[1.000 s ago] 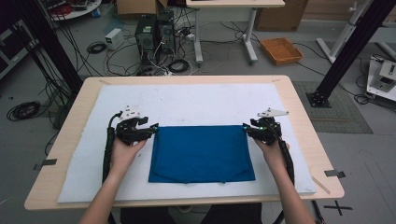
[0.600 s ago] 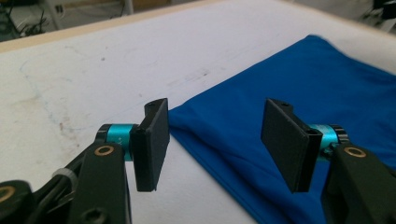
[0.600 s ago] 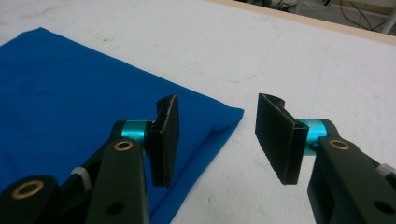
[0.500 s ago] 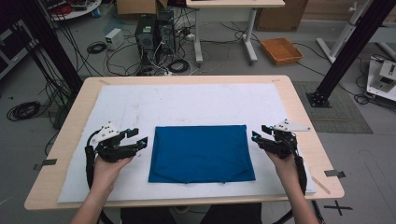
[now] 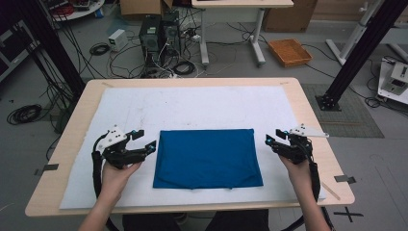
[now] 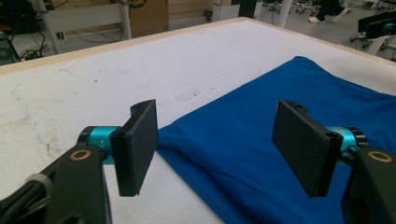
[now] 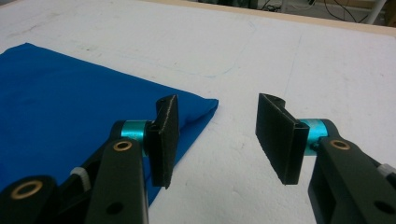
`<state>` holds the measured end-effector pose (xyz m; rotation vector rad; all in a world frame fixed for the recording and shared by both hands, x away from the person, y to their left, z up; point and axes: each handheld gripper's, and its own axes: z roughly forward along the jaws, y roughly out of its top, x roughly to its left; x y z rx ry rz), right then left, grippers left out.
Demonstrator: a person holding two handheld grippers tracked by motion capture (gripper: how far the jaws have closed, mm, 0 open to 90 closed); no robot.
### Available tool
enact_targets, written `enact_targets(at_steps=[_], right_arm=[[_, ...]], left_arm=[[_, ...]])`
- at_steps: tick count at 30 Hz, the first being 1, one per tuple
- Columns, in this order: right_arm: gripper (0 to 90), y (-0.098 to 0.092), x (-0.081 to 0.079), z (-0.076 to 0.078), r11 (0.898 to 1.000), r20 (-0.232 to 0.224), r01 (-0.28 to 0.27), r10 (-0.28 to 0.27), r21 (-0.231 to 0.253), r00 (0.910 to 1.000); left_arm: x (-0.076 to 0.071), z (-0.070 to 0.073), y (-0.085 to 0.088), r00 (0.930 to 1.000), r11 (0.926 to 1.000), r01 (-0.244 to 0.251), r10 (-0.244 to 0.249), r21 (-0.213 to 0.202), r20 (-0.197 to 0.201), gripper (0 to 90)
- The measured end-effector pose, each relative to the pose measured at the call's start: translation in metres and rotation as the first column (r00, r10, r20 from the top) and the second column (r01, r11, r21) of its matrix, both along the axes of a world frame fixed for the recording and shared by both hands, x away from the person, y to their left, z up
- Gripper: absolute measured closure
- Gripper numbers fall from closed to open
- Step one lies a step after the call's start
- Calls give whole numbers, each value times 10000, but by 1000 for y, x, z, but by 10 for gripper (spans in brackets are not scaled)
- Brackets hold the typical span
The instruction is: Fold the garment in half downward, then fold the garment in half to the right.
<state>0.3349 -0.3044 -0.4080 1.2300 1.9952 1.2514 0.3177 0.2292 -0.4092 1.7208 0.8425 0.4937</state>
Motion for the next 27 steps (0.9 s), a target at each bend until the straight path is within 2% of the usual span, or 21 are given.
enact_targets(at_steps=[5,9,11,13,15,20,23,25,27], right_arm=[[497,0,0,0,10000,35,5,-5,35,10000],[495,-1,-1,2,9999,135,67,-69,113,9999],[495,-1,0,1,9999,113,106,-107,92,9999],[495,-1,0,1,9999,139,129,-130,67,9998],[496,-2,0,0,9999,168,111,-111,34,9998],[495,-4,-1,-1,9998,174,172,-172,-35,9997],[491,-6,-4,-1,9997,160,253,-252,-34,9996],[490,-8,-5,-1,9996,169,287,-287,-44,9994],[491,-10,-7,-1,9994,206,350,-349,-32,9992]], left_arm=[[2,3,2,9981,9993,21,-44,-375,-608,301],[1,2,0,9989,9999,-55,48,-143,-467,301],[2,1,0,9984,9999,-9,3,-101,-573,301],[2,-1,0,9971,9997,57,-75,-239,-757,301],[0,-2,-1,9968,9999,18,-28,-126,-794,301],[-12,-4,-6,9963,9999,67,-57,110,-854,301],[-24,-7,-7,9950,9999,67,-58,79,-999,301],[-32,-11,-8,9910,9999,-138,139,14,-1328,301],[-39,-16,-7,9819,9996,-243,209,-158,-1884,313]])
